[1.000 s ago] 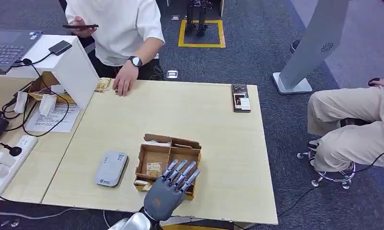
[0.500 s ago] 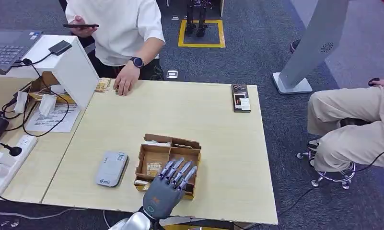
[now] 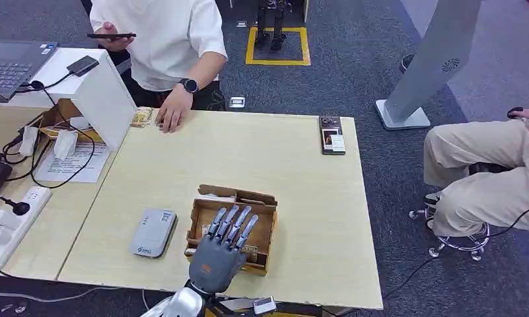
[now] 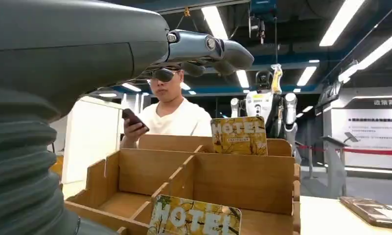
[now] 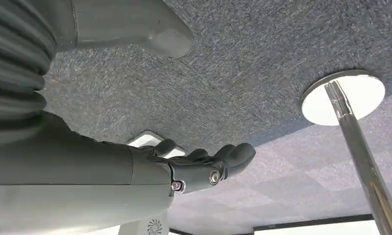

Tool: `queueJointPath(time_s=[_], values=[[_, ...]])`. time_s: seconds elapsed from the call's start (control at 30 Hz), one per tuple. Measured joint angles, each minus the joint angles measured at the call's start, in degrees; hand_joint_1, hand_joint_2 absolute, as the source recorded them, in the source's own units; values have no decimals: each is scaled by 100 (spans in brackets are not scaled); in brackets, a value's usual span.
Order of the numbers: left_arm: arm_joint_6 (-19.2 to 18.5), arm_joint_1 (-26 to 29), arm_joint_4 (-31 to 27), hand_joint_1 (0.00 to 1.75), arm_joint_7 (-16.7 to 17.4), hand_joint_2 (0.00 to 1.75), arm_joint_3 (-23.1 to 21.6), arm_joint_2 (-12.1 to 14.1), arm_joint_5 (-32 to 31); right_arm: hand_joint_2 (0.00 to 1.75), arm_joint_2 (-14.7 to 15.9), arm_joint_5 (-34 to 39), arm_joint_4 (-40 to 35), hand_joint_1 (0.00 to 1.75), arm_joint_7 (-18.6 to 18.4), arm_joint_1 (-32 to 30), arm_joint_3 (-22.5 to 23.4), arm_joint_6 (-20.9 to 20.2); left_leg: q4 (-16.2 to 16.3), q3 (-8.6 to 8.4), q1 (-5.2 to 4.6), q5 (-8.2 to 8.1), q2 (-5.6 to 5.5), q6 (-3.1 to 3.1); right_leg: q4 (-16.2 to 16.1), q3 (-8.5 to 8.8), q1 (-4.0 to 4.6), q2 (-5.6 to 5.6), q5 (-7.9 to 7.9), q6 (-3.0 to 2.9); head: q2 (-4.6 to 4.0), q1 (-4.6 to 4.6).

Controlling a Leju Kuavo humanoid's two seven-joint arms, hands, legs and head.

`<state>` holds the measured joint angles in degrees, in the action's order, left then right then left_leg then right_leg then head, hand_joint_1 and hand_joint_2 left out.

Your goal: Pass the card to the sensor for recognition and then transmit it.

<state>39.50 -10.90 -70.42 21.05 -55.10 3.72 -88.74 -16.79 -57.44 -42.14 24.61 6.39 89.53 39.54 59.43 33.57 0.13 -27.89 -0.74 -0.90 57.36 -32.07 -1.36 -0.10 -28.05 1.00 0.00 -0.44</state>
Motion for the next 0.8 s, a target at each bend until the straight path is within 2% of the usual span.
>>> queueJointPath(time_s=[0.23,0.4,0.5,0.63,0.8], values=[[-2,-25,0,0,13,175,-9,20,0,175,0,0,-2,0,0,0,0,0,0,0,0,0,0,0,0,0,0,0,0,0,0,0],[-151,-148,2,0,632,175,-186,81,0,175,-7,-2,-28,0,-22,-4,0,2,0,0,0,1,0,0,0,0,0,-1,0,0,0,0],[-267,-232,2,0,831,175,-343,146,0,175,-9,0,-48,0,-50,-8,0,0,0,-1,0,1,0,0,0,1,0,-1,0,0,0,-2],[-413,-264,2,0,839,175,-444,192,0,175,-11,0,-52,0,-57,-9,0,0,0,-1,0,1,0,0,0,2,0,-1,0,0,0,0],[-501,-291,7,0,693,175,-490,225,0,175,-13,-2,-68,0,-59,-12,0,2,0,-3,0,1,0,0,0,5,0,-1,0,0,0,0]])
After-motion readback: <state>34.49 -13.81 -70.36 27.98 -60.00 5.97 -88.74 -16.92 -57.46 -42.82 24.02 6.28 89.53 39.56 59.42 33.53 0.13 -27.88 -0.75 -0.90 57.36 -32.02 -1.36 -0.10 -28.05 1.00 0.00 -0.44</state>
